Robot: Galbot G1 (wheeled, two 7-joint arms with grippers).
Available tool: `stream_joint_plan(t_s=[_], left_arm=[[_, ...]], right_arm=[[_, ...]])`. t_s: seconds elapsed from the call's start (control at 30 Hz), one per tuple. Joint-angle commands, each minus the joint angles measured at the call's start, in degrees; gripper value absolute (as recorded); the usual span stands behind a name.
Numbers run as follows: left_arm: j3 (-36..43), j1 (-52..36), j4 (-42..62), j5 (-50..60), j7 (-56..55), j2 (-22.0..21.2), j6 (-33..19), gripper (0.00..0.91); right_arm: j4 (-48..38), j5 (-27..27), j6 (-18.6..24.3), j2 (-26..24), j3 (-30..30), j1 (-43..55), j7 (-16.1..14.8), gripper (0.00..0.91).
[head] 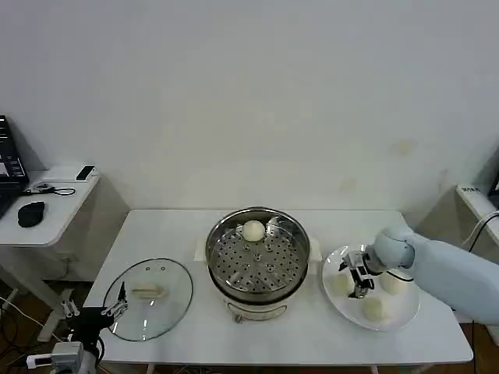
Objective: Take steamed baozi put them in steamer then cover it.
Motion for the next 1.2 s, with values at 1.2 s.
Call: stream_joint_plan(t_s=[1.2], left_arm=[[1.3, -1.0, -1.7, 0.2, -0.8, -0.4, 0.0, 0.907]], right_arm=[[12.4, 26.9, -12.0, 11.1, -19.7, 47.7, 1.1, 0.625]])
